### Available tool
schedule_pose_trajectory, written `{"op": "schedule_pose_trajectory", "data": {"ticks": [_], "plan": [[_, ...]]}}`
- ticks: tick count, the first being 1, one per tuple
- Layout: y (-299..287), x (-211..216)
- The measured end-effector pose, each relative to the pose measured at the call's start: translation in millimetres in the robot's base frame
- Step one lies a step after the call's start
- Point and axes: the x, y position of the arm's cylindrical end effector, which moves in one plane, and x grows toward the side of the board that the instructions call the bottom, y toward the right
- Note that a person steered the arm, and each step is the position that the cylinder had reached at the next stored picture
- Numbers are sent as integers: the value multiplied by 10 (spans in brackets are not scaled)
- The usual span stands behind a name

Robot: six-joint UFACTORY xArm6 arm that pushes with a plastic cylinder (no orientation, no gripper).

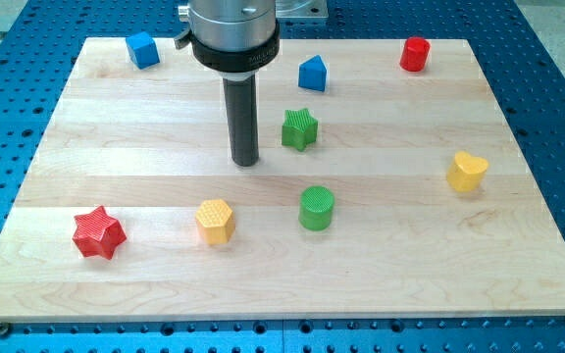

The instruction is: Place the green star diagonal to the green circle

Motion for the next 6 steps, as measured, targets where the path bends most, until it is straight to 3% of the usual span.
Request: {"op": "schedule_pose_trajectory", "data": {"ticks": [4,5,6], "plan": [[56,116],[853,95],[1107,-214]]}}
